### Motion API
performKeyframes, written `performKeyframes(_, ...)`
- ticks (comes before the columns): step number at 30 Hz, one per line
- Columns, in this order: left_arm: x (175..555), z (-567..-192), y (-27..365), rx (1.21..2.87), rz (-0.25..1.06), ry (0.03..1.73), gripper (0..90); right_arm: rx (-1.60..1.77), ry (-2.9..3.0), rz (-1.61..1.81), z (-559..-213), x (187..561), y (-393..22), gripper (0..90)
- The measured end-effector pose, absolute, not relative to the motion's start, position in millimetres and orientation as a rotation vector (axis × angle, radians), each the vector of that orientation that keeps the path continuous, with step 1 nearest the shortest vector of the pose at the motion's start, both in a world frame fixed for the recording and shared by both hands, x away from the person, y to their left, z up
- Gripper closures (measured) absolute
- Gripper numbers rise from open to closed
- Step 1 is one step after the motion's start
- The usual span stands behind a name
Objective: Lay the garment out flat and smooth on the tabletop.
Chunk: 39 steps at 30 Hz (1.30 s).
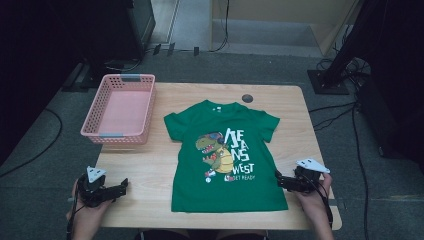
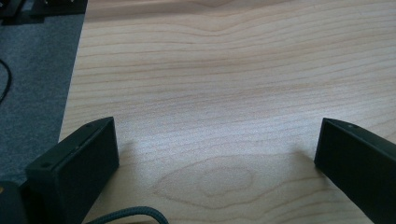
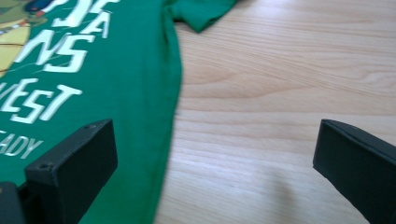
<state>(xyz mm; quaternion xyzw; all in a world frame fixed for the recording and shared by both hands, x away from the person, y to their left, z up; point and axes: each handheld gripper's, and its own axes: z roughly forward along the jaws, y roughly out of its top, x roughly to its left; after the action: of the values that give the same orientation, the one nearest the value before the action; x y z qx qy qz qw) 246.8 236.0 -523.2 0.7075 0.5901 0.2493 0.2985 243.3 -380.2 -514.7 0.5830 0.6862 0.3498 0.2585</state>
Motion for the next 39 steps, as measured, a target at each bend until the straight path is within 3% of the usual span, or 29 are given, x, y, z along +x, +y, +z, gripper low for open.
performKeyframes(39,247,-523,236,1.879,0.662,1.568,0.1,1.744,1.717,0.785,-528,240,-431,0.0)
